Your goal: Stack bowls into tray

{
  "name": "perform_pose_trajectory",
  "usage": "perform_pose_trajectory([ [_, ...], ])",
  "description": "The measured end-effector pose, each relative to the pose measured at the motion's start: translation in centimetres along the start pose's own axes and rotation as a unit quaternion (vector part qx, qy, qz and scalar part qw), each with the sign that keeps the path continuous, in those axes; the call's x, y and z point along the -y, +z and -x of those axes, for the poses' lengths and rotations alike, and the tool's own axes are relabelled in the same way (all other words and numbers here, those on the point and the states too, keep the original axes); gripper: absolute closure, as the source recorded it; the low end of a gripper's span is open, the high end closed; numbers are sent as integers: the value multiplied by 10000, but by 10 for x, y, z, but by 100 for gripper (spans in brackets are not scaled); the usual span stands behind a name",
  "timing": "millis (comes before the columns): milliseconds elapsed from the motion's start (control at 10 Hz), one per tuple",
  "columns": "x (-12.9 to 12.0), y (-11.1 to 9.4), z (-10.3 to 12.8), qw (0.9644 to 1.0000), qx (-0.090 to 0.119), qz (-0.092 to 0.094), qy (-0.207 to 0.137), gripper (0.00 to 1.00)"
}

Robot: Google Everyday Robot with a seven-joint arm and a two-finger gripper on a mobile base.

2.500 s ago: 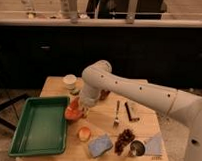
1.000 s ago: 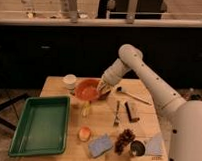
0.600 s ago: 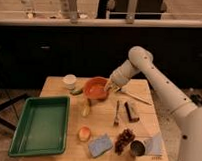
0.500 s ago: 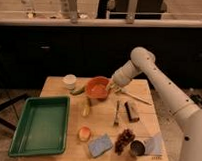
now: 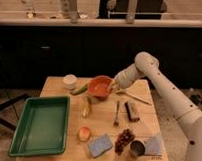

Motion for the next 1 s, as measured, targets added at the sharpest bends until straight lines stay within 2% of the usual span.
perform_pose_trajectory([
  [300,7,9,-6,9997,-149,-105,183,99],
  [1000,20,23,-13,9983,-327,-255,412,99],
])
